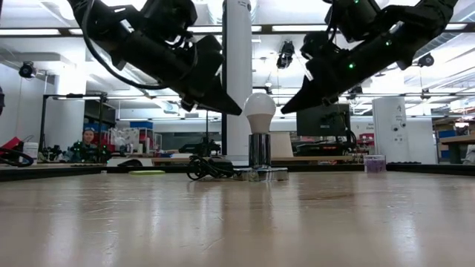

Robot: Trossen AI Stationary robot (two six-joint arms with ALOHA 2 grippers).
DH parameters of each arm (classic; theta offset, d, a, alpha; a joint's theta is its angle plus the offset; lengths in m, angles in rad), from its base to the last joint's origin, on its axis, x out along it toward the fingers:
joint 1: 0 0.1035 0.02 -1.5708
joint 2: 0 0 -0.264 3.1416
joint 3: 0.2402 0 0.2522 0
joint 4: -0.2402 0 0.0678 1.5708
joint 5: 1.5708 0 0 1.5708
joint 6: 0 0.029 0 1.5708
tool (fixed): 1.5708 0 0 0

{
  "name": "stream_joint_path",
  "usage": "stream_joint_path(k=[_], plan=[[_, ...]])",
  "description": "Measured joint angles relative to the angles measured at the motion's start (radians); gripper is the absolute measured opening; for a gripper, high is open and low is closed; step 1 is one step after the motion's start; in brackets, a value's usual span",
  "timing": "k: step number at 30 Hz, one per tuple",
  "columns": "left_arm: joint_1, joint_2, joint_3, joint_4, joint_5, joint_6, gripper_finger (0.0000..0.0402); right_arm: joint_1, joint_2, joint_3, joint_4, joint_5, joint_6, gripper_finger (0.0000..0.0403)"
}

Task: Screw lightbulb
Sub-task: Insert the white lightbulb into the silver lamp

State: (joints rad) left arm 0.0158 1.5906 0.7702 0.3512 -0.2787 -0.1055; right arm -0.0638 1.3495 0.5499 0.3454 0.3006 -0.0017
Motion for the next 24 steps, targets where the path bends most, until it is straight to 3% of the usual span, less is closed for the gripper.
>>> stream_joint_path(k=[7,11,24], plan=[[0.015,-0.001,0.0,0.028,-0.028,0.042,0.0,-0.027,0.013,0.0,0.041,0.008,-0.013,0.0],[0.031,-0.001,0.0,0.042,-0.03,0.044,0.0,-0.027,0.016,0.004,0.082,-0.06,-0.018,0.0],[0.041,-0.001,0.0,0.042,-0.053,0.042,0.0,-0.004,0.018,0.051,0.004,-0.104,0.008,0.0]])
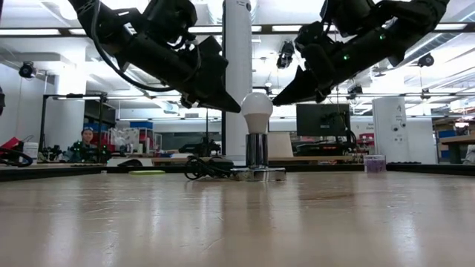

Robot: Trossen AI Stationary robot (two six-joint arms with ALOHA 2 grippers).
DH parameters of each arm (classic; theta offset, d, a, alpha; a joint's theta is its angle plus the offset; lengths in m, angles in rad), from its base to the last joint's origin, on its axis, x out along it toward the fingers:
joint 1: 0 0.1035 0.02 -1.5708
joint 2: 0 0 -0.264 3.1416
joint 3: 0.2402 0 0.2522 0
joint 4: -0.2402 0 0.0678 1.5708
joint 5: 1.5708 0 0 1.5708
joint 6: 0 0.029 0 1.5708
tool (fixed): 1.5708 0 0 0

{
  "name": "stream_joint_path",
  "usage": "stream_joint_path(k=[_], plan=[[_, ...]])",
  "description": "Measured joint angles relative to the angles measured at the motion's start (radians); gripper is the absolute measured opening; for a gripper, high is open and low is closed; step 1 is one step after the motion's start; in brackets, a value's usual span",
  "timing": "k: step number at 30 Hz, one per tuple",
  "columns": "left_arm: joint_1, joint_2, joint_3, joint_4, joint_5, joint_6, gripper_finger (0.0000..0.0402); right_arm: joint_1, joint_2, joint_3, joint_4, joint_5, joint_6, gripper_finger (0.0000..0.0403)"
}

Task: Screw lightbulb
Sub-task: Insert the white lightbulb into the silver lamp

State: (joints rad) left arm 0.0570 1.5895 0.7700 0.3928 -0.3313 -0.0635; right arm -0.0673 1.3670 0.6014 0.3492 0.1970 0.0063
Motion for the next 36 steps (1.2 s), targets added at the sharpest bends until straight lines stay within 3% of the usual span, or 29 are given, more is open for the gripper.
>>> stream_joint_path(k=[10,16,22,36], plan=[[-0.014,-0.014,0.0,-0.107,0.005,-0.055,0.0,-0.004,0.0,0.0,-0.083,0.072,0.029,0.0],[-0.024,-0.016,0.0,-0.071,0.169,-0.027,0.0,-0.005,0.002,0.0,-0.042,0.066,0.003,0.0],[-0.009,-0.017,0.0,-0.017,0.117,0.001,0.0,-0.005,0.002,-0.001,-0.009,0.05,-0.008,0.0],[-0.005,-0.017,0.0,-0.082,0.083,-0.033,0.0,-0.002,0.002,-0.002,-0.012,-0.018,0.013,0.0]])
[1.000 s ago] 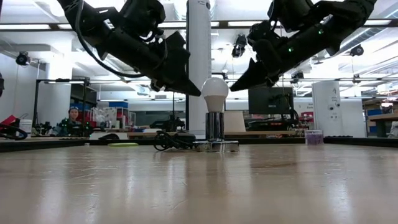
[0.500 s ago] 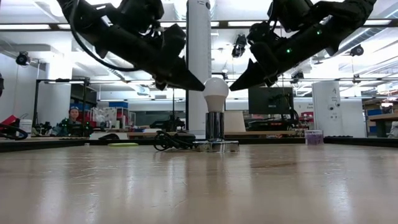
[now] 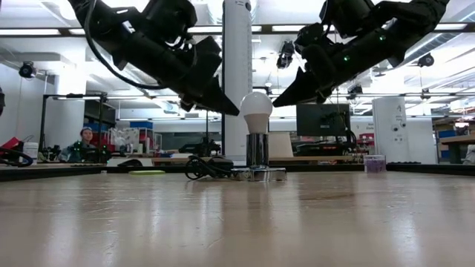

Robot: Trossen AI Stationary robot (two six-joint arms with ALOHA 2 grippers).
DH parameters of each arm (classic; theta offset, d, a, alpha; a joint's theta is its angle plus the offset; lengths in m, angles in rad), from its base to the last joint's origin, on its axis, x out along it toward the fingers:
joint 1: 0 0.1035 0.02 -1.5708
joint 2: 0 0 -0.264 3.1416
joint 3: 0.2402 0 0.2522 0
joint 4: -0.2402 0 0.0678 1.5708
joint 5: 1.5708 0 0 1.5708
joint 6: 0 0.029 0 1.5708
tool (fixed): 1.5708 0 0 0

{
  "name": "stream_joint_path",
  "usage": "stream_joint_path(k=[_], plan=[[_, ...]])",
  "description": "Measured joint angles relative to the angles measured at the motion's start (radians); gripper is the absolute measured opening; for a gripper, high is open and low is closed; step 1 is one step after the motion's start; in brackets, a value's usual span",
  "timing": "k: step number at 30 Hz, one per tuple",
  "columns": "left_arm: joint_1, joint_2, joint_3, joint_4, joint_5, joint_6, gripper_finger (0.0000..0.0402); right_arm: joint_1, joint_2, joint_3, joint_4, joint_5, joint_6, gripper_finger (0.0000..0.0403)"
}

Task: Screw lightbulb
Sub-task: Insert the white lightbulb into the silver lamp

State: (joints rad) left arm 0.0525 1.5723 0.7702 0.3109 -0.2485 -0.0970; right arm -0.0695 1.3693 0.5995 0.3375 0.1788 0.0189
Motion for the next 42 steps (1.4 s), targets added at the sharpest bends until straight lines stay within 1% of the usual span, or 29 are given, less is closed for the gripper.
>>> stream_joint_path(k=[3,7,10,13,21,25,30,33,35,38,40,42], plan=[[-0.003,-0.011,0.0,-0.03,0.006,-0.019,0.0,0.0,0.0,0.0,-0.025,0.013,0.007,0.0],[-0.006,-0.02,0.0,-0.039,0.057,-0.034,0.0,-0.001,0.0,0.0,-0.056,0.049,0.026,0.0],[-0.006,-0.019,0.0,0.003,0.057,-0.015,0.0,-0.002,-0.001,0.0,-0.055,0.089,0.012,0.0],[-0.002,-0.015,0.0,0.044,0.056,0.018,0.0,-0.006,-0.001,0.0,-0.042,0.095,0.001,0.0],[0.009,-0.014,0.0,0.051,0.043,0.032,0.0,-0.007,-0.002,0.0,0.004,0.013,-0.016,0.0],[0.009,-0.014,0.0,0.046,-0.006,0.032,0.0,-0.003,-0.002,0.0,0.007,-0.006,0.006,0.0],[0.009,-0.014,0.0,0.023,-0.028,0.033,0.0,0.002,-0.002,0.0,0.004,-0.033,0.006,0.0],[0.004,-0.022,0.0,-0.027,-0.029,0.01,0.0,0.002,-0.003,0.0,-0.042,-0.018,0.009,0.0],[0.0,-0.032,0.0,-0.051,-0.015,-0.011,0.0,0.0,-0.005,0.0,-0.076,0.014,0.013,0.0],[-0.005,-0.033,0.0,-0.044,0.057,-0.017,0.0,-0.001,-0.005,0.0,-0.099,0.08,0.007,0.0],[-0.006,-0.026,0.0,-0.009,0.066,-0.017,0.0,-0.008,-0.001,0.0,-0.078,0.092,-0.011,0.0],[-0.002,-0.018,0.0,0.024,0.064,-0.005,0.0,-0.016,0.003,0.0,-0.044,0.08,-0.019,0.0]])
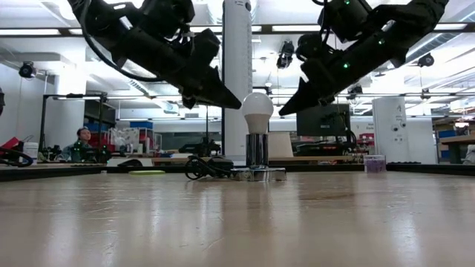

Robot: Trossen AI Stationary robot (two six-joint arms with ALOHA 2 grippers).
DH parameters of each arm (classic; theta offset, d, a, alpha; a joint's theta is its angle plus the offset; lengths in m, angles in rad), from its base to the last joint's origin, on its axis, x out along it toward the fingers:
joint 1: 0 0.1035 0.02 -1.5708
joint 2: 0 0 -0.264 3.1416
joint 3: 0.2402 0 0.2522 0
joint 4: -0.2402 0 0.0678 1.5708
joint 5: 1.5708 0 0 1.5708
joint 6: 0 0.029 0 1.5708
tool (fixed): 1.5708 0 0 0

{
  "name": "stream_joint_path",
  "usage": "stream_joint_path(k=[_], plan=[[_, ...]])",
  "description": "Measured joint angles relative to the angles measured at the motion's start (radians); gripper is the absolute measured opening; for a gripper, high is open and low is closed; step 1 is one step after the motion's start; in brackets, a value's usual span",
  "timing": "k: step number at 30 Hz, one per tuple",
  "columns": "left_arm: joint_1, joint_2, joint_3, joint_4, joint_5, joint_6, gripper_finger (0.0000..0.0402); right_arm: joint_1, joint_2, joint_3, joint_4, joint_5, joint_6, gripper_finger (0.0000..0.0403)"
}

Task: Screw lightbulb
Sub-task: Insert the white lightbulb into the silver lamp

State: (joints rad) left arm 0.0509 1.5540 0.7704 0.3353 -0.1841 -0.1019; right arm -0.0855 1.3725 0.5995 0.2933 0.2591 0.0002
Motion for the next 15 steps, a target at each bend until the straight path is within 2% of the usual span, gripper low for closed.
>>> stream_joint_path(k=[6,15], plan=[[0.005,0.009,0.0,0.012,-0.068,0.022,0.0,-0.001,0.017,0.0,0.055,-0.103,-0.014,0.0],[0.009,0.007,0.0,-0.056,-0.086,0.023,0.0,0.007,0.01,0.0,0.009,-0.126,0.019,0.0]])
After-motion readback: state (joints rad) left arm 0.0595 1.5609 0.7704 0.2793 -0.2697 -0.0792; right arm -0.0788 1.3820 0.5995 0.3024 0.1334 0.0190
